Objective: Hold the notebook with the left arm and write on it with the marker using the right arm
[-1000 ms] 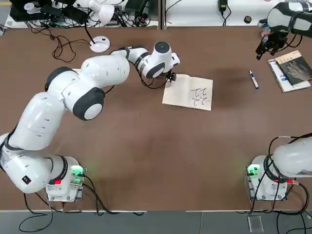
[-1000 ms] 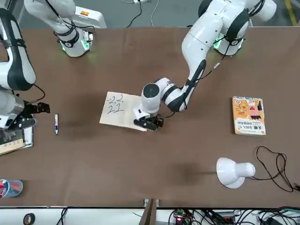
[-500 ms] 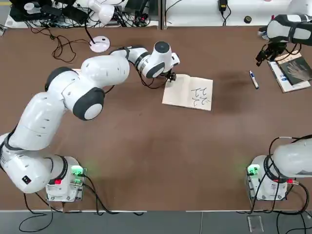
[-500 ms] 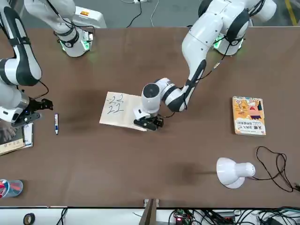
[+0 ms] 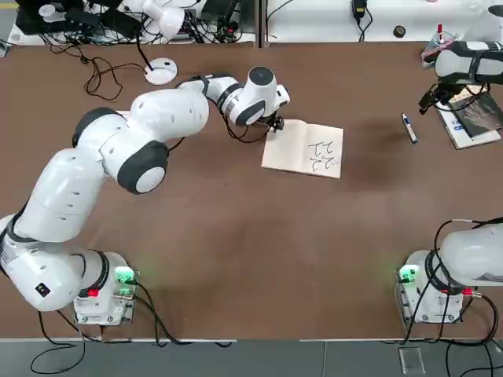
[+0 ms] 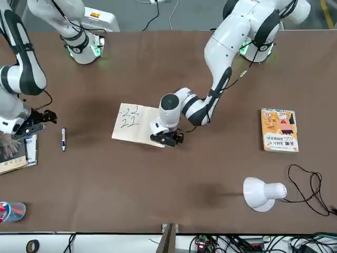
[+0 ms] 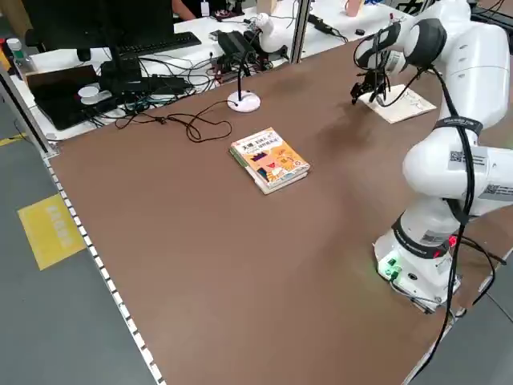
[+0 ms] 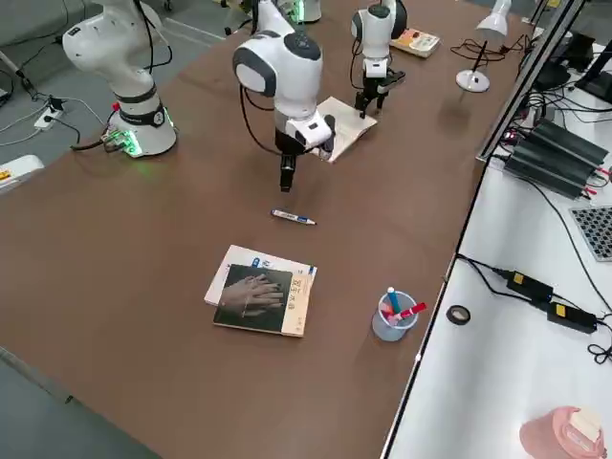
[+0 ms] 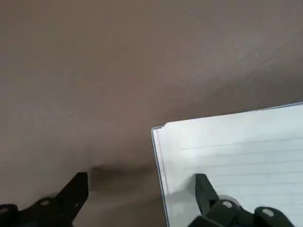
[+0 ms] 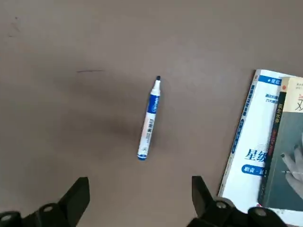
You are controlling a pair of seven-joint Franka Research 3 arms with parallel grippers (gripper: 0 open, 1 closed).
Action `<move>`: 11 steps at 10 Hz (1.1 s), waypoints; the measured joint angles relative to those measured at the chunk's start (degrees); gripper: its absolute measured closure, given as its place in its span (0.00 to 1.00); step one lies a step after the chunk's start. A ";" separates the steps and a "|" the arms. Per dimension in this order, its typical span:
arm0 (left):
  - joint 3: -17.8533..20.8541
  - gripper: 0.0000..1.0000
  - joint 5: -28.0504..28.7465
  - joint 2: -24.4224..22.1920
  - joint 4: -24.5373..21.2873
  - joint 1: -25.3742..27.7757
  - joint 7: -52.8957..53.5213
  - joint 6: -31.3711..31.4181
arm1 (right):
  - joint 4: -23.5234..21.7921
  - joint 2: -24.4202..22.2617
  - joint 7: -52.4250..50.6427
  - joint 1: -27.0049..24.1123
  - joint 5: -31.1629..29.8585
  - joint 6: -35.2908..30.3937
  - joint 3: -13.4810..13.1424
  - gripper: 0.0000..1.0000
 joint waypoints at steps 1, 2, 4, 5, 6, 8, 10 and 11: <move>0.01 0.00 0.00 0.00 0.00 0.00 0.00 0.00 | -0.84 0.75 -0.04 -0.26 0.00 2.23 0.00 0.04; 0.02 0.00 0.00 0.00 0.01 0.00 0.00 0.00 | -1.62 1.73 -0.04 -0.45 -0.01 4.55 0.00 0.04; 0.04 0.00 0.00 0.00 0.01 0.00 0.00 0.00 | -2.94 4.02 -0.04 -0.63 -0.01 8.49 0.00 0.05; 0.04 0.00 0.03 0.00 0.01 0.00 0.00 0.00 | -3.70 5.08 -0.04 -0.68 -0.01 10.86 0.00 0.05; 0.04 0.00 0.13 0.00 0.02 0.00 0.00 0.00 | -4.55 5.99 -0.07 -0.68 -0.01 13.21 0.00 0.05; 0.04 0.00 0.21 0.00 0.02 0.00 0.00 0.00 | -5.68 7.60 -0.46 -0.68 -0.02 16.29 0.04 0.05; 0.05 0.00 0.26 0.00 0.02 0.01 0.00 0.00 | -6.18 9.01 -1.26 -0.67 -0.11 19.14 0.07 0.05; 0.05 0.00 0.30 0.00 0.02 0.01 0.00 0.00 | -6.38 9.74 -2.15 -0.64 -0.37 20.58 0.12 0.05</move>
